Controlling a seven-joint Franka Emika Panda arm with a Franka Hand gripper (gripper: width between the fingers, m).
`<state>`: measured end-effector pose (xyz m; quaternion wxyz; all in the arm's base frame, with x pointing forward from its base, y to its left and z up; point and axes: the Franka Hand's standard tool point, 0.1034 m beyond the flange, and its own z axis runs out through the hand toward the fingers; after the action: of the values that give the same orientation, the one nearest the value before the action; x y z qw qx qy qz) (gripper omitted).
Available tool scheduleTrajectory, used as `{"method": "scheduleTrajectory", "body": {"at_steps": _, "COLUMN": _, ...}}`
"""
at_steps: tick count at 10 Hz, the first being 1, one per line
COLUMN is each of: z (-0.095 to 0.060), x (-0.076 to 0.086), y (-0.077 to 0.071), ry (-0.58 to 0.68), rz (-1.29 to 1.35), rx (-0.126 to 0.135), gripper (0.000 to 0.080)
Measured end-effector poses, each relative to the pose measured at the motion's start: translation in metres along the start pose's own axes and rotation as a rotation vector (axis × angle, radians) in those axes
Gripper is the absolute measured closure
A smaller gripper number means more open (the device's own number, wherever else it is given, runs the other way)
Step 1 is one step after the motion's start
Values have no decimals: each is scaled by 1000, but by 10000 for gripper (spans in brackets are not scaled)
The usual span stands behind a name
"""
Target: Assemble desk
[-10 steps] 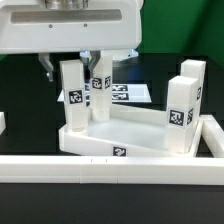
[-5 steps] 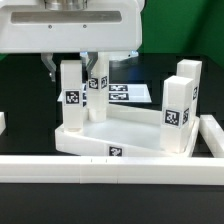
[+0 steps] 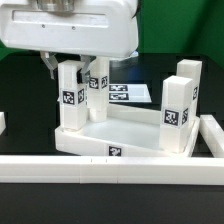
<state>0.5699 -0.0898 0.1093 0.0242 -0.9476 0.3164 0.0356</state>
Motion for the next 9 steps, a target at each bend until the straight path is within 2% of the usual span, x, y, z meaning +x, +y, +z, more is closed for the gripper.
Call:
{"method": "scheduleTrajectory", "body": {"at_steps": 2, "z": 0, "x": 1, "y": 0, "ry": -7, "rz": 190, "rx": 23, "gripper": 509}}
{"method": "scheduleTrajectory", "body": {"at_steps": 8, "z": 1, "x": 0, "y": -2, "ry": -14, "rz": 517, "rx": 23, "gripper": 499}}
{"method": "scheduleTrajectory", "body": {"at_steps": 9, "z": 1, "x": -1, "y": -3, "ry": -14, "rz": 545, "rx": 23, "gripper": 300}}
